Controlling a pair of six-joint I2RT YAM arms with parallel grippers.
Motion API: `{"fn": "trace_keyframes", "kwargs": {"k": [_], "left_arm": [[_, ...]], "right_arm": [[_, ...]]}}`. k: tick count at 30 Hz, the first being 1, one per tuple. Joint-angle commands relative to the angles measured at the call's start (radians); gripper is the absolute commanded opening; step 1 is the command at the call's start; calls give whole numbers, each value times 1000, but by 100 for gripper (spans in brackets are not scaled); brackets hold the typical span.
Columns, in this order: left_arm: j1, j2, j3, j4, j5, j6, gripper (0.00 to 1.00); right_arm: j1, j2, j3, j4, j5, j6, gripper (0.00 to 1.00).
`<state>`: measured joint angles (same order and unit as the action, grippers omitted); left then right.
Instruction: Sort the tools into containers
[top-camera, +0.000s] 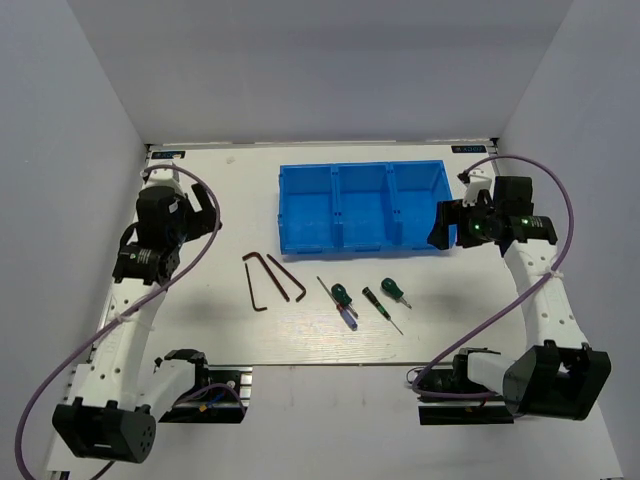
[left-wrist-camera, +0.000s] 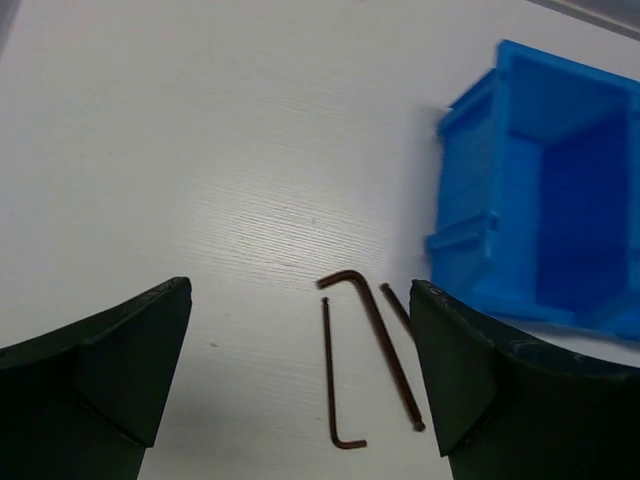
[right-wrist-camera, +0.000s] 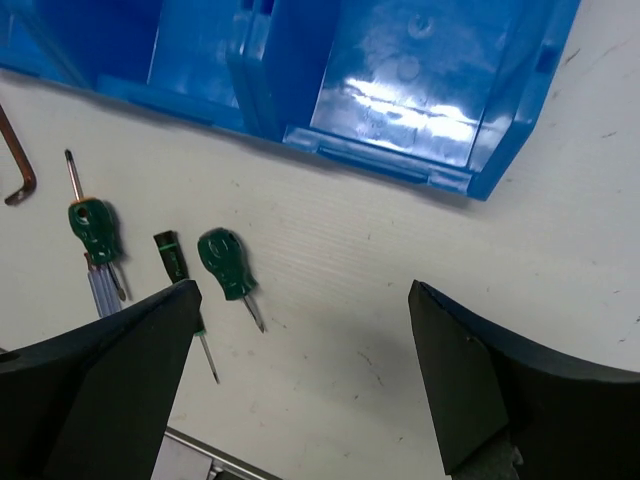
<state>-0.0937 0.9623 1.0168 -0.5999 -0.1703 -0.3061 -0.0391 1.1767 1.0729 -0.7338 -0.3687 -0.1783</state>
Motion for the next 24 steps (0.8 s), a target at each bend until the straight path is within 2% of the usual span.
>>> {"fn": "trace_keyframes", "kwargs": {"k": [1,5,8,10,11,12,13,14,15,17,18,19,20,21,22,23,24], "left_arm": [[0,-51,28,-100,157,-24,100],[0,-60,-11,-109,157,-33,100],[0,-60,-35,-118,147,-54,100],[0,-50,-63,-118,147,-63,100],[0,-40,-63,-118,147,-64,97],[0,-27,-76,-118,147,-74,95],[0,-17,-89,-118,147,-74,91],[0,-17,-89,-109,161,-74,75],[0,-2,-101,-109,161,-74,60],[0,13,-113,-100,170,-85,24],[0,30,-124,-100,170,-94,0],[0,48,-133,-100,170,-94,0],[0,58,-133,-100,161,-103,0],[0,67,-145,-100,152,-103,0],[0,90,-146,-112,152,-103,0],[0,104,-156,-112,140,-114,12],[0,121,-156,-126,126,-114,27]], "right_arm": [[-2,-40,44,0,24,43,91],[-2,-37,25,16,13,13,91],[-1,-38,6,8,-16,-53,91],[-1,-37,-10,-6,-53,-152,91],[-2,-32,-13,-22,-59,-179,83],[-4,-26,-13,-32,-91,-188,70],[-1,-22,-13,-41,-99,-208,49],[1,-23,-16,-52,-104,-208,0],[1,-23,-21,-53,-119,-210,0],[1,-28,-25,-59,-137,-213,0],[-1,-28,-27,-67,-150,-217,0],[1,-26,-28,-65,-173,-219,0],[1,-25,-28,-68,-183,-220,22],[2,-25,-27,-72,-200,-214,66],[2,-19,-25,-73,-206,-207,73],[1,-15,-28,-73,-216,-193,74],[4,-14,-25,-75,-220,-184,66]]}}
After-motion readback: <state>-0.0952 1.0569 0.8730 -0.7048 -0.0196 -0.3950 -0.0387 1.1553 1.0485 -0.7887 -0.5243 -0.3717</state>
